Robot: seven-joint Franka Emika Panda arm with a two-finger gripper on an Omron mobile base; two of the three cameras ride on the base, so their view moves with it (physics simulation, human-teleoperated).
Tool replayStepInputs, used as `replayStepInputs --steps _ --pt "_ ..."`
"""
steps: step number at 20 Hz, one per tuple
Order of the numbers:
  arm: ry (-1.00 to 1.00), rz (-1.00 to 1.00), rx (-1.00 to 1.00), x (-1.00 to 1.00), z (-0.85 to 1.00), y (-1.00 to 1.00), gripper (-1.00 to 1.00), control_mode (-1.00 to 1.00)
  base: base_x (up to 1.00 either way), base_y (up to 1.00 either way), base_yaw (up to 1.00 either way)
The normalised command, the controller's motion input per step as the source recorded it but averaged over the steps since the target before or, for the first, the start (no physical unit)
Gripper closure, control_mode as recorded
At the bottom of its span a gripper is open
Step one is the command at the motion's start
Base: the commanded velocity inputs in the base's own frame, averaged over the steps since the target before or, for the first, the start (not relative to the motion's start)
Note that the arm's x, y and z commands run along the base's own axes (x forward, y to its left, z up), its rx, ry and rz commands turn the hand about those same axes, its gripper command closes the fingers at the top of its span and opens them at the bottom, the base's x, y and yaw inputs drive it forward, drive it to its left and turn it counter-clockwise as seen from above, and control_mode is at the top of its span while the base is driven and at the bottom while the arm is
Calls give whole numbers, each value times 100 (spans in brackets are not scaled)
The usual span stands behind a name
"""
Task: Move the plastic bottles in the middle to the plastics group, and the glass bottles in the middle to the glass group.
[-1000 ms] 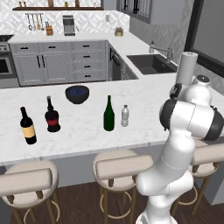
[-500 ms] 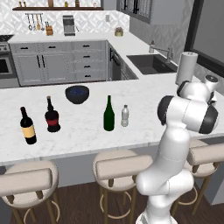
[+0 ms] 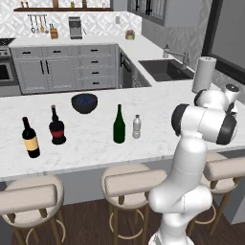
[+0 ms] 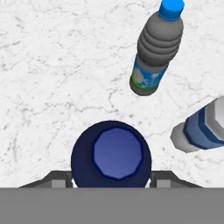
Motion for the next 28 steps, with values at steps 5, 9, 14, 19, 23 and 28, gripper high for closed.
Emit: replayStepInputs --steps 5,9,14,19,23,28 --pt "0 -14 0 6 0 -5 100 -100 0 0 0" --pt "0 -20 0 2 0 -17 100 -100 0 0 0" --pt "0 -19 0 3 0 -11 100 -100 0 0 0" --pt "0 -5 0 0 -1 -1 100 -100 0 0 0" --pt "0 -1 0 0 -36 0 100 -100 0 0 0" --pt "0 -1 0 0 -37 0 100 -100 0 0 0"
